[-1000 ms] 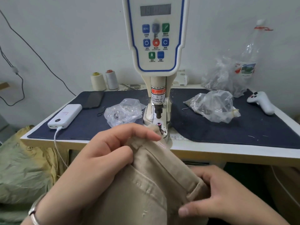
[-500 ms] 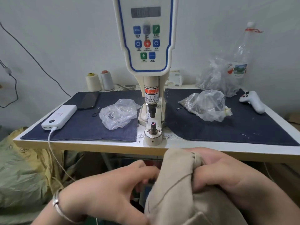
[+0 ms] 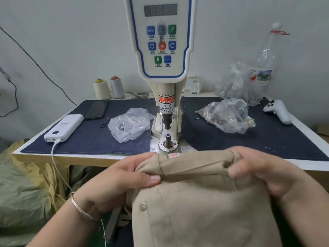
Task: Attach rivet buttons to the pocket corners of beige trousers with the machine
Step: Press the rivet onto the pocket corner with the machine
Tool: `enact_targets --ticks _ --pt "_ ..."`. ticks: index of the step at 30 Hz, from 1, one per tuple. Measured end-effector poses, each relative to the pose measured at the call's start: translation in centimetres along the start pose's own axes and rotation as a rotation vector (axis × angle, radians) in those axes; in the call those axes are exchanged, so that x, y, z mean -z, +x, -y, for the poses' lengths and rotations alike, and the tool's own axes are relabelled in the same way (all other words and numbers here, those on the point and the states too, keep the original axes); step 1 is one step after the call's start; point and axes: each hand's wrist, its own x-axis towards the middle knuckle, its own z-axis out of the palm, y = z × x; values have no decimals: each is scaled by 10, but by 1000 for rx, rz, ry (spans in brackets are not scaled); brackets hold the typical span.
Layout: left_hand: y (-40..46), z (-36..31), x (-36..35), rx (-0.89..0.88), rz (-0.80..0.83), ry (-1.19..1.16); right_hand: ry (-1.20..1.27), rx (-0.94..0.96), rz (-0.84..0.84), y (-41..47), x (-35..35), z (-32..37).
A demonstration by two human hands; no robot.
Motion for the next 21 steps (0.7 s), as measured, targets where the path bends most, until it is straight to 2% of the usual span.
enact_targets --ticks 3,7,9,13,15,18,21 --pt "4 -1 7 68 -76 99 -222 -68 -38 5 10 -8" --pt "0 -8 14 158 -20 198 13 -10 -189 6 24 -20" --pt "-5 -9 22 185 53 206 116 12 -182 9 23 -26" --pt "-8 5 25 52 183 -28 233 10 -146 14 18 -45" --pt "-7 15 19 -14 115 -117 265 7 -137 14 13 -55" --pt "-3 25 14 -62 -95 -70 331 6 -153 14 8 -63" --pt "-2 27 12 -65 -116 -96 331 24 -174 13 10 -62"
